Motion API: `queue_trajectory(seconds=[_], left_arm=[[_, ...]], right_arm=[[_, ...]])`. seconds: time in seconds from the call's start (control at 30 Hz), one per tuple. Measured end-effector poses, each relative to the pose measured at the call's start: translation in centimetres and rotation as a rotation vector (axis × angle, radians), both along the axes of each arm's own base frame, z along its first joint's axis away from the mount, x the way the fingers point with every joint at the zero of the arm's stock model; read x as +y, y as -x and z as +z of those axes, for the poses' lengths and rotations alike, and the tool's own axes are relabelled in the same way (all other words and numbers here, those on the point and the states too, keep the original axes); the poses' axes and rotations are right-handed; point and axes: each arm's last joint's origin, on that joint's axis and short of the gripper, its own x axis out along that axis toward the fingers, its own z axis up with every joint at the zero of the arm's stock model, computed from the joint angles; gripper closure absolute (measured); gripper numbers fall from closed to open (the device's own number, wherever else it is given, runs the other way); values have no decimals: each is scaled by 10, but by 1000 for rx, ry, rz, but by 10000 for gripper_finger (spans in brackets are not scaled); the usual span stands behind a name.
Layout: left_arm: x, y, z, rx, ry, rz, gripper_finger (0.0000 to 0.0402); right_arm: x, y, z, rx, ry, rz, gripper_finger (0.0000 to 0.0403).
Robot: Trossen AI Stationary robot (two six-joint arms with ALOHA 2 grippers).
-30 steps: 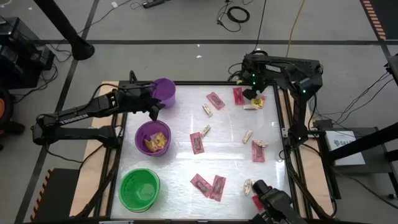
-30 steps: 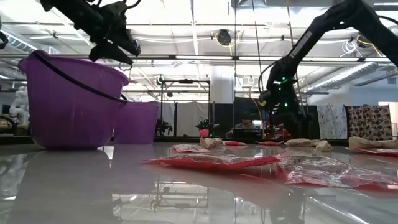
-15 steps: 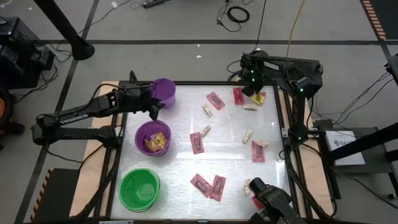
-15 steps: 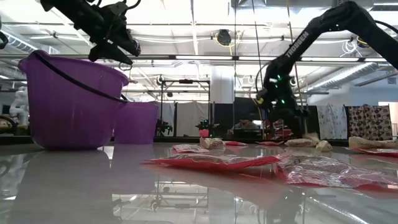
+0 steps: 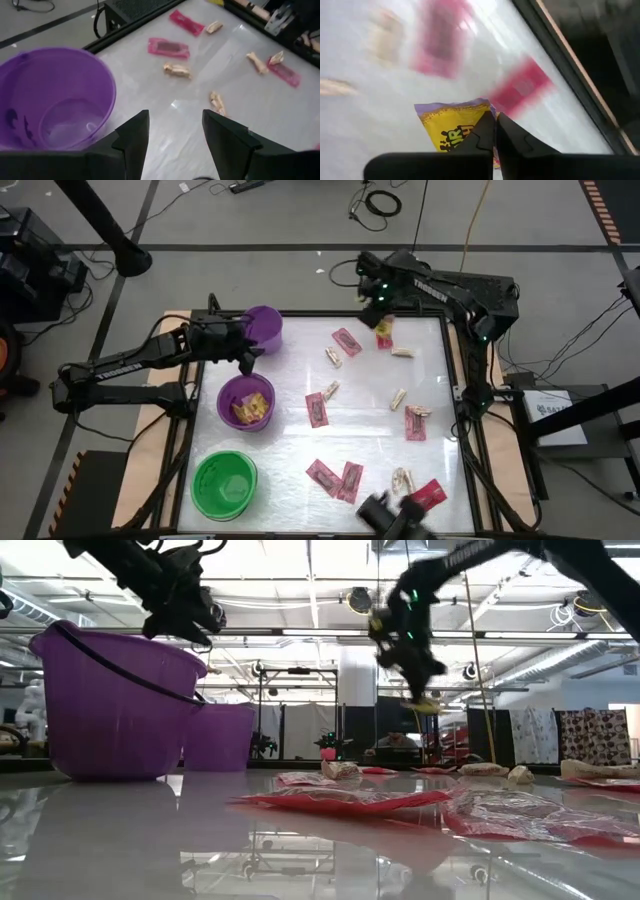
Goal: Sort candy by brand, put in halloween buckets
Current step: Put the yellow candy into the bottom purple bucket
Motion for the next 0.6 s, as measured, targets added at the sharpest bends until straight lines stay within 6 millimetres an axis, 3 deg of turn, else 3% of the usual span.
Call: queue_trajectory(seconds=[0.33, 0.47, 0.6], left_arm=[[-3, 7, -10, 142, -4, -55, 210], [-5, 8, -11, 174, -12, -115, 210], [-6, 9, -13, 189, -9, -137, 210]], right_arm=[[107, -126, 30, -608, 300, 456, 402], [150, -160, 39, -872, 320, 598, 402], [178, -185, 42, -1082, 362, 681, 402]])
